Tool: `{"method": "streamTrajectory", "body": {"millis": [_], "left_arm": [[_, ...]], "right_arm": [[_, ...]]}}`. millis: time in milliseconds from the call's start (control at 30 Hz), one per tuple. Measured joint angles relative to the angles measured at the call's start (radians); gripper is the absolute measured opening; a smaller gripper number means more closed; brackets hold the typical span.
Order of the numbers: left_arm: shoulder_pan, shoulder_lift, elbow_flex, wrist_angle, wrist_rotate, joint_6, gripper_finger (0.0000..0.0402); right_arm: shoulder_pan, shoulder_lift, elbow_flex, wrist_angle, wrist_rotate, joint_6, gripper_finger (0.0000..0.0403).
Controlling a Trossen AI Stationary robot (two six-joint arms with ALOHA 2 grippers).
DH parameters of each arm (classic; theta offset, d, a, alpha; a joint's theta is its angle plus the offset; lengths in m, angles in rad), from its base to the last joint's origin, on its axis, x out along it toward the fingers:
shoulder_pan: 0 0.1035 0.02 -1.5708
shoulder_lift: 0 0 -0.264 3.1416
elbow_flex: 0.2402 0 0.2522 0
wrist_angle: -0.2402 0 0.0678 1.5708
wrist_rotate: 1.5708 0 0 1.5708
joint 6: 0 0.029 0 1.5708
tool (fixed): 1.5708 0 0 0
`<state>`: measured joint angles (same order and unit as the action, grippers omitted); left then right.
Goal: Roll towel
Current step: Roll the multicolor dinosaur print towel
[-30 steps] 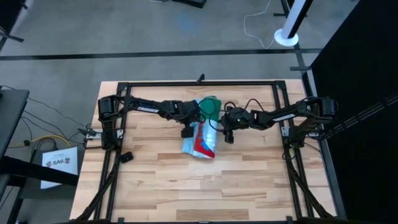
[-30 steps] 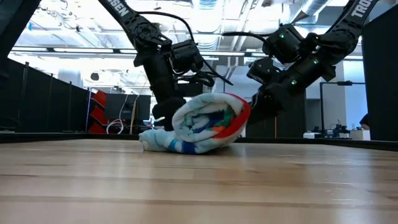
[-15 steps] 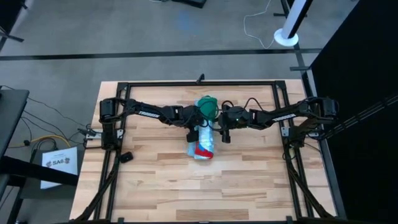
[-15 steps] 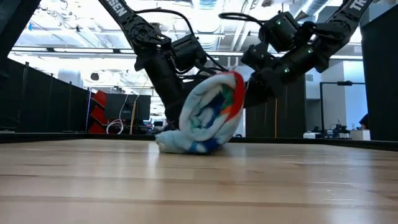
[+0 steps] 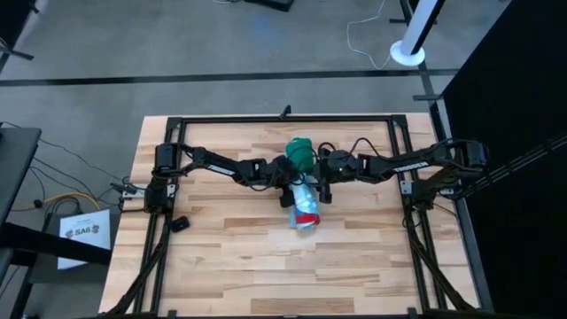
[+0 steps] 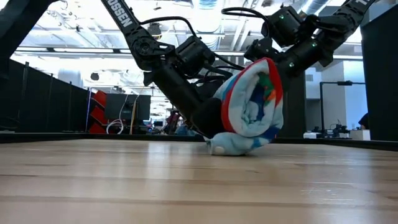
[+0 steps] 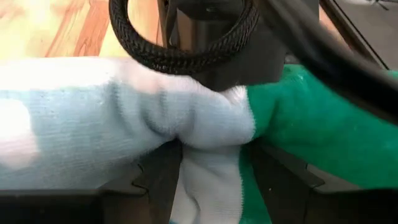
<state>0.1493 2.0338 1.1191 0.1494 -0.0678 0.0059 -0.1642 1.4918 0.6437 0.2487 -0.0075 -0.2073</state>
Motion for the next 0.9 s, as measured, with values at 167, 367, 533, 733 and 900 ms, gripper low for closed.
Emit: {"method": "streamTrajectory", "body": {"millis": [167,367,533,733,900], "left_arm": [[-0.004,-0.040,0.000,-0.072,0.001,-0.005,0.0307],[-0.005,-0.056,0.003,-0.131,0.007,-0.004,0.0307],[-0.006,-0.064,0.032,-0.236,0.007,-0.017,0.0307],[-0.011,-0.065,0.113,-0.408,0.003,0.010,0.0307],[-0.014,-0.084,0.130,-0.496,-0.019,0.016,0.0307]], "right_arm": [[0.000,0.002,0.000,-0.019,-0.005,-0.001,0.0185],[0.000,0.004,-0.001,-0.027,-0.007,-0.010,0.0185],[0.000,0.005,-0.002,-0.031,-0.007,-0.011,0.0185],[0.001,0.005,-0.005,-0.035,-0.006,-0.011,0.0185],[0.001,0.006,-0.005,-0.035,-0.006,-0.011,0.0185]]}}
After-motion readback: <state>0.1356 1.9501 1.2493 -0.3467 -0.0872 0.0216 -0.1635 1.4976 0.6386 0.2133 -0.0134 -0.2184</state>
